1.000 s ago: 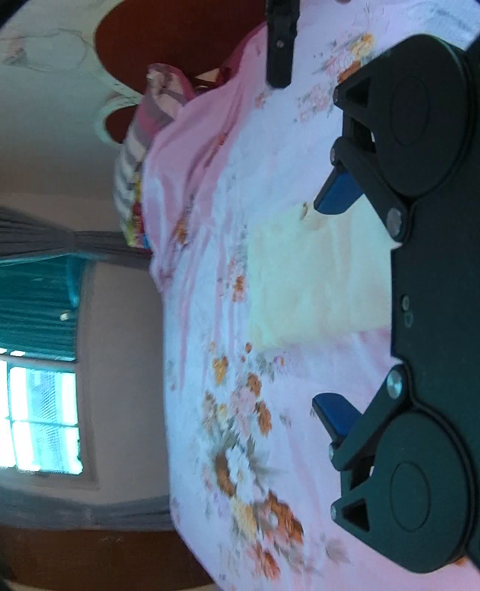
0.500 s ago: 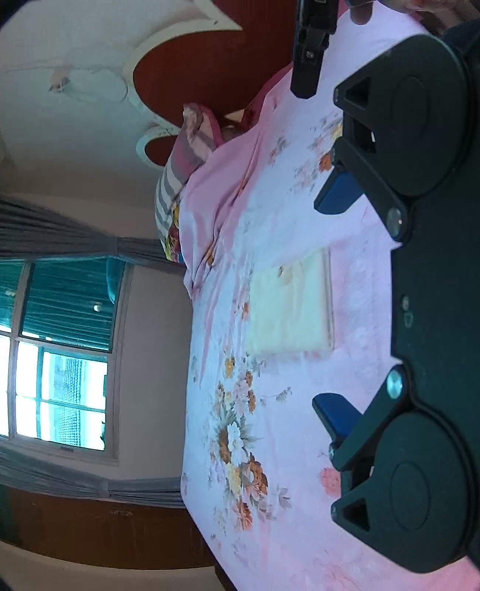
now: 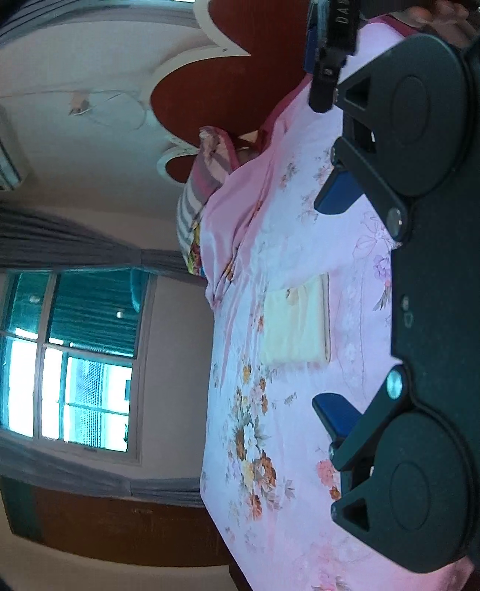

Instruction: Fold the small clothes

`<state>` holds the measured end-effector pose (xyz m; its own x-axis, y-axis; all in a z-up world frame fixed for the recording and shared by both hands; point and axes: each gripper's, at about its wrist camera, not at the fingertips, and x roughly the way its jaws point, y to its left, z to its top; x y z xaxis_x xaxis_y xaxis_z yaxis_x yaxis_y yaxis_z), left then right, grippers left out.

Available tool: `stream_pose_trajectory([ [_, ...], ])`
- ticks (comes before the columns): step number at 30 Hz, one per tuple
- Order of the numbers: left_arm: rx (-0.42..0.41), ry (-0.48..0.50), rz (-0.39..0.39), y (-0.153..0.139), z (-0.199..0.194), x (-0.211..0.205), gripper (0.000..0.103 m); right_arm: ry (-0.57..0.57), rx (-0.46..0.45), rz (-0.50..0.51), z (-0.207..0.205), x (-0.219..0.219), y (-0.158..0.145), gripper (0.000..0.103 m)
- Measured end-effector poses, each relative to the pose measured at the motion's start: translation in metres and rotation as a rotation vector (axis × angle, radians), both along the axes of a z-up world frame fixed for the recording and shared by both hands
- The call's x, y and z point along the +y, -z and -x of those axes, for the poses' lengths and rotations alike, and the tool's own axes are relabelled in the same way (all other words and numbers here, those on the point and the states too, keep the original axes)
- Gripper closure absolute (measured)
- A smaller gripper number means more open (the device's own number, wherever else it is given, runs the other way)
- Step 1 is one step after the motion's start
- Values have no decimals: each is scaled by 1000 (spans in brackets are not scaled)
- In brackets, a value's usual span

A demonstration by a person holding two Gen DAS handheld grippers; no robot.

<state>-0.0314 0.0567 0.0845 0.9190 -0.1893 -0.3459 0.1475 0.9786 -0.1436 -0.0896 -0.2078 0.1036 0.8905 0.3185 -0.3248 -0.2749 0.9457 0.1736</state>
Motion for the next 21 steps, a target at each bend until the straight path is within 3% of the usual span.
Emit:
stream_pose_trajectory([
  [14, -19, 1, -43, 4, 12, -8, 1, 13, 16, 7, 0, 0, 8, 0],
  [17, -28, 6, -25, 2, 13, -8, 1, 29, 2, 58, -2, 5, 13, 0],
  [21, -25, 9, -9, 4, 13, -5, 1, 22, 18, 50, -5, 4, 16, 0],
])
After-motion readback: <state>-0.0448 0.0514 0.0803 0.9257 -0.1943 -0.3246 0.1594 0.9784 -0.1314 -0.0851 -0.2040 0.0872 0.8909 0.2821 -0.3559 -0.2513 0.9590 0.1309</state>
